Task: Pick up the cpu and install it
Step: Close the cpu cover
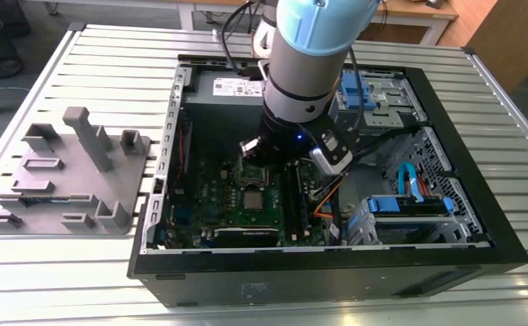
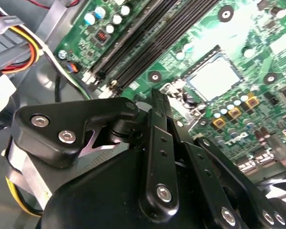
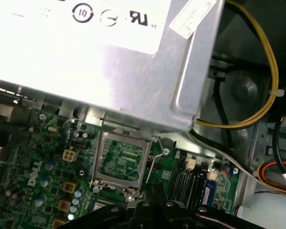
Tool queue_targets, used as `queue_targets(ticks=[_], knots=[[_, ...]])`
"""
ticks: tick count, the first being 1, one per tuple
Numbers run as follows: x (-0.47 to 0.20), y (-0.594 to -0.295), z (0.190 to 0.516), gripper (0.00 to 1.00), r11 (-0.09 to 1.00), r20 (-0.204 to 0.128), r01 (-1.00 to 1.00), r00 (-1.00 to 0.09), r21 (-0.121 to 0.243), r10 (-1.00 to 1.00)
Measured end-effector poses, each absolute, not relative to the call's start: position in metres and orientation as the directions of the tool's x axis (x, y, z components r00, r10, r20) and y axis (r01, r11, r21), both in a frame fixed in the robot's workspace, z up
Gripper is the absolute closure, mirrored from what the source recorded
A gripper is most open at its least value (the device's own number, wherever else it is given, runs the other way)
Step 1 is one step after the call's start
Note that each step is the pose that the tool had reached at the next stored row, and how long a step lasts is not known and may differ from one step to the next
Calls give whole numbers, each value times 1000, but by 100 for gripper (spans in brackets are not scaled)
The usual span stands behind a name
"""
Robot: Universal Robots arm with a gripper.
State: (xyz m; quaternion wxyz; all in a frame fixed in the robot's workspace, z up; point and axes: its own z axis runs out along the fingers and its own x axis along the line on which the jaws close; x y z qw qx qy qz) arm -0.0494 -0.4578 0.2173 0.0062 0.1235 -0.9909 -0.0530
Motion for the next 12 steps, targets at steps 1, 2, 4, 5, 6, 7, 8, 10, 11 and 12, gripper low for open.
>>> queue_targets(ticks=[1, 2, 4, 5, 6, 7, 8, 10, 11, 12], knots=[[-48, -456, 217, 89, 964, -1, -244, -969, 107, -246], [-47, -455, 217, 89, 964, -1, -244, -969, 107, -246], [-44, -451, 217, 89, 964, -1, -244, -969, 107, -246], [-42, -450, 216, 89, 964, -1, -244, -969, 107, -246], [-41, -448, 216, 89, 964, -1, -244, -969, 107, -246], [-40, -447, 216, 89, 964, -1, -244, -969, 107, -246], [-39, -445, 216, 89, 964, -1, -244, -969, 107, -245], [-37, -441, 215, 89, 964, -1, -244, -969, 107, -246], [-36, -440, 215, 89, 964, -1, -244, -969, 107, -245], [-36, -439, 215, 89, 964, -1, -244, -969, 107, -245]])
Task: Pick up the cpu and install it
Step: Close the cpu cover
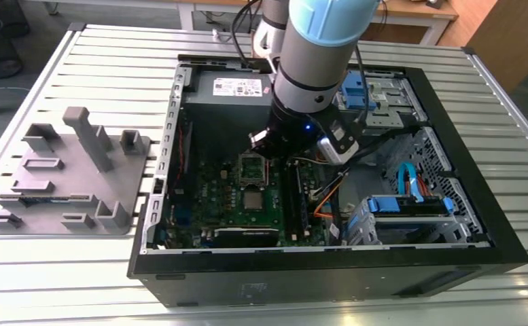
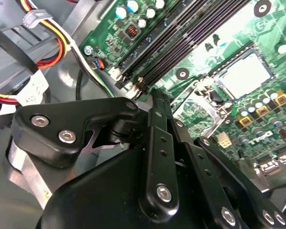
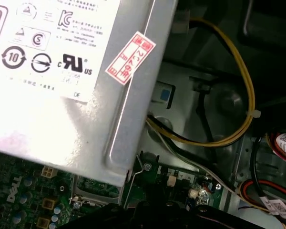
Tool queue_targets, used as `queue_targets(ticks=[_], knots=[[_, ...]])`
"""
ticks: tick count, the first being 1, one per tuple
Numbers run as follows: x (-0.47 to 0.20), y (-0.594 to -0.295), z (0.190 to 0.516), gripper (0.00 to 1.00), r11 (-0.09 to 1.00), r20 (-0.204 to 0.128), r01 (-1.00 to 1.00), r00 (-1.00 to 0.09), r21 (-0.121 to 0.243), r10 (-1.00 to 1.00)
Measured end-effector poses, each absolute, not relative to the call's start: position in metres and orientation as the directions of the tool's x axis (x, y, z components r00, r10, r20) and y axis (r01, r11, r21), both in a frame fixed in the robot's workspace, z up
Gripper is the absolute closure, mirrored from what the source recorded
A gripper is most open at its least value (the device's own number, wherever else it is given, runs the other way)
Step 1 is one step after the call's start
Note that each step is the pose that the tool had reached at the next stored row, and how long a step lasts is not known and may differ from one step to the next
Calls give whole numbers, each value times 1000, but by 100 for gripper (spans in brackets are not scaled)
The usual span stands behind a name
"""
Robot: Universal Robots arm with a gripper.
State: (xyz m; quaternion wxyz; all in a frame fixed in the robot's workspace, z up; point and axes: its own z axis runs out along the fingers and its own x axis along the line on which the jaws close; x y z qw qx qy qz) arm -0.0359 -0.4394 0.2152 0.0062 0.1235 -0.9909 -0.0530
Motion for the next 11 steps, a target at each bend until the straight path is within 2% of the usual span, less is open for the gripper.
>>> queue_targets(ticks=[11], knots=[[-36, -439, 214, 89, 948, -1, -300, -954, 108, -301]])
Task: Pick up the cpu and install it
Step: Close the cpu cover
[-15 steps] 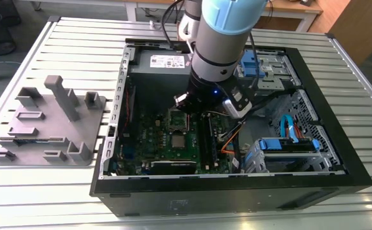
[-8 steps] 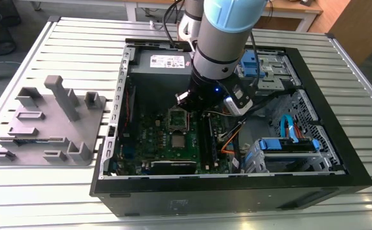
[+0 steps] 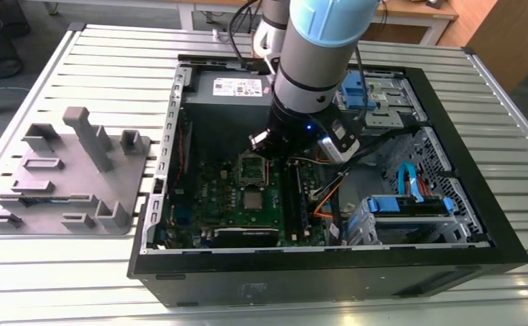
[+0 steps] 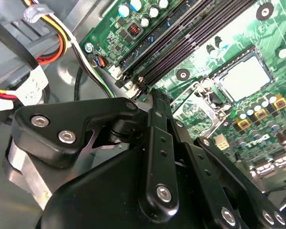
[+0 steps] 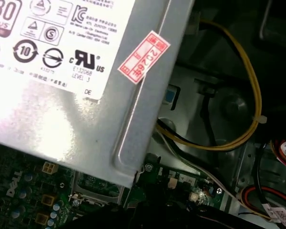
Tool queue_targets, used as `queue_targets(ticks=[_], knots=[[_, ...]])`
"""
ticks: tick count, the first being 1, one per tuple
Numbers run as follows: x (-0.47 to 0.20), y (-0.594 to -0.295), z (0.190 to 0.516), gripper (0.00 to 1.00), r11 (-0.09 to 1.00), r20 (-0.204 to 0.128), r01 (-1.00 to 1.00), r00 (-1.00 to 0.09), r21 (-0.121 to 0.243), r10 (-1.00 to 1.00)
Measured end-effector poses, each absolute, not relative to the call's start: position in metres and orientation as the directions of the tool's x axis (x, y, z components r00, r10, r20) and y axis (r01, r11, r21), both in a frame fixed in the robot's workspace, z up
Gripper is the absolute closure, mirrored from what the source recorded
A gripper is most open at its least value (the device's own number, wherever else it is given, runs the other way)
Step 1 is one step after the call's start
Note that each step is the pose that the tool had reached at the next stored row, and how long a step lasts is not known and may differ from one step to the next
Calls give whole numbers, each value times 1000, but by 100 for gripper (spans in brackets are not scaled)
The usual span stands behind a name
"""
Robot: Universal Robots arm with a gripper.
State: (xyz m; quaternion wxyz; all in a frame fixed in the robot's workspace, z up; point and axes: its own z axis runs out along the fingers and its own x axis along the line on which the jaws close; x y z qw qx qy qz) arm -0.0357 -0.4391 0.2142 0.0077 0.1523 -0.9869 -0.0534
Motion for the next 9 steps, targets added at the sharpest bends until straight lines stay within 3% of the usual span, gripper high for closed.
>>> queue_targets(ticks=[9], knots=[[-36, -435, 212, 89, 921, -4, -374, -927, 112, -376]])
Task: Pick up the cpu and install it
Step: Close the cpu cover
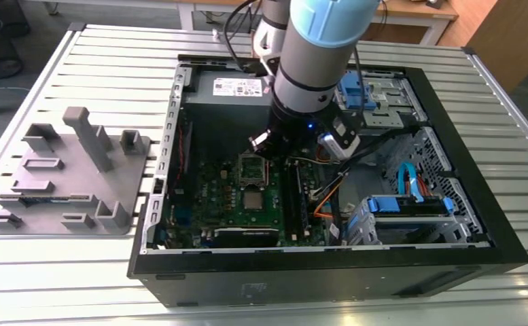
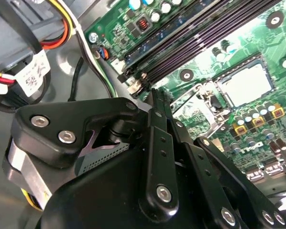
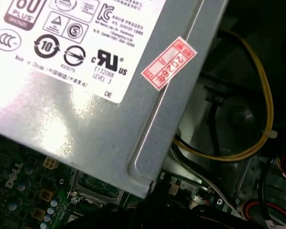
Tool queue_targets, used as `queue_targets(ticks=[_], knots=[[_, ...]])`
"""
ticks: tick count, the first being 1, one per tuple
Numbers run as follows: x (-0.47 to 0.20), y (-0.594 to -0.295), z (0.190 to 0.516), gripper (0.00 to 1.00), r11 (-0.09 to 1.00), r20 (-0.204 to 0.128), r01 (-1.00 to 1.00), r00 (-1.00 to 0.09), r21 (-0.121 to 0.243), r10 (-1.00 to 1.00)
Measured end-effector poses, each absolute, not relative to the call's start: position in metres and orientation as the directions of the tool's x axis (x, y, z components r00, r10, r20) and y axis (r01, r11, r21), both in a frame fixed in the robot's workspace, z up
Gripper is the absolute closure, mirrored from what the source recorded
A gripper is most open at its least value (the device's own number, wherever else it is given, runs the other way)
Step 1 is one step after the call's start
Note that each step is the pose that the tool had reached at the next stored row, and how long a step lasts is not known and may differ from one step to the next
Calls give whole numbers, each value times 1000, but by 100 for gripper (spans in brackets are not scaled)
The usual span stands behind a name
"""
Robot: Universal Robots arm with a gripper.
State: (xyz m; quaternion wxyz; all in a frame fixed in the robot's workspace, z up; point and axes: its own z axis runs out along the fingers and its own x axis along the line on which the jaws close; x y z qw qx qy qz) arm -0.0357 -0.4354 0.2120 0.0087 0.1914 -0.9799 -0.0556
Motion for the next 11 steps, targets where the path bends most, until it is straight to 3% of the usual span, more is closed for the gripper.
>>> queue_targets(ticks=[11], knots=[[-36, -427, 210, 89, 914, -5, -388, -921, 114, -390]])
